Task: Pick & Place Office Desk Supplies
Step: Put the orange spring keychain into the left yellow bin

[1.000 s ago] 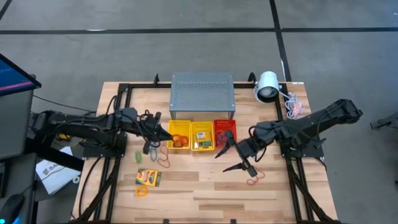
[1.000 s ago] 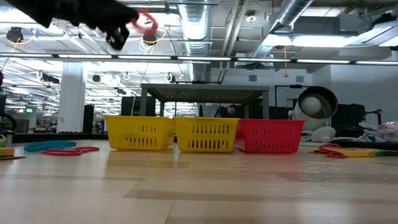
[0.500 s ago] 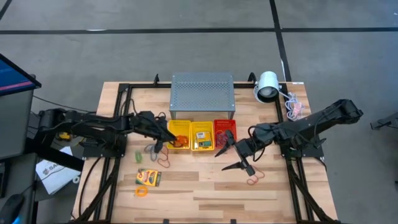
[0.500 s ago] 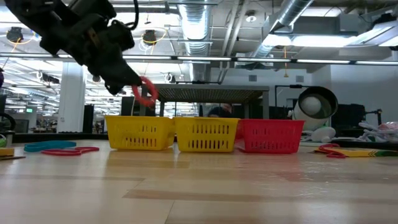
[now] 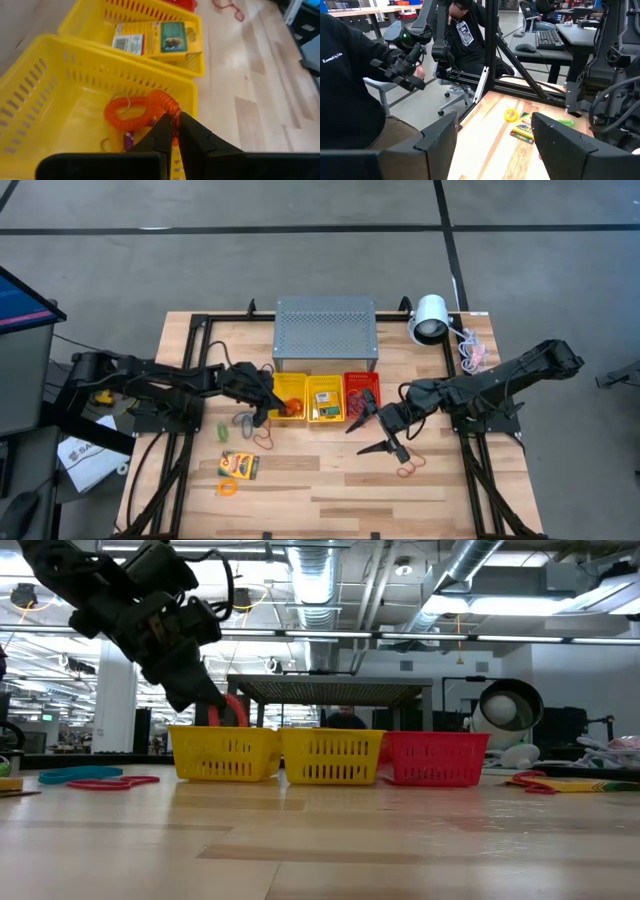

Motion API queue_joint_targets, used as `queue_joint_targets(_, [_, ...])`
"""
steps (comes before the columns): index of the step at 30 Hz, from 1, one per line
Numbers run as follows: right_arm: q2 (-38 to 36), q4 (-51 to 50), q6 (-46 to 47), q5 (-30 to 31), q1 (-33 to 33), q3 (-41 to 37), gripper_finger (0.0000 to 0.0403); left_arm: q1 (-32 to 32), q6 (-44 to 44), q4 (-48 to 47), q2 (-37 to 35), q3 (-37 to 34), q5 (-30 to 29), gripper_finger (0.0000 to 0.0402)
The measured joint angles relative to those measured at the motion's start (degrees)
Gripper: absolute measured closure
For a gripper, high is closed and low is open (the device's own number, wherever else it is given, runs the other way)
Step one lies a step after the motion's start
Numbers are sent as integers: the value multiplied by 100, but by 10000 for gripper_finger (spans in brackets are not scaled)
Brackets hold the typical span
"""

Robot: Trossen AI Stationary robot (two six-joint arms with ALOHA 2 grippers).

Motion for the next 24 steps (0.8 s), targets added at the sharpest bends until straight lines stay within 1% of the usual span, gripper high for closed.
queue_joint_targets(6, [3,-4,0,0,0,0,159,0,0,-5,145,0,-76,385])
queue_joint_targets(12, [4,-6,2,-2,7,0,159,4,-25,19,143,0,-476,383])
queue_joint_targets(15, [4,-7,33,-2,7,0,159,52,-51,22,143,0,-521,379])
queue_joint_targets(18, [4,-9,48,-2,7,0,159,124,-140,35,143,0,-517,361])
queue_joint_targets(24, [4,-20,50,-4,7,0,159,122,-138,164,138,0,-472,293])
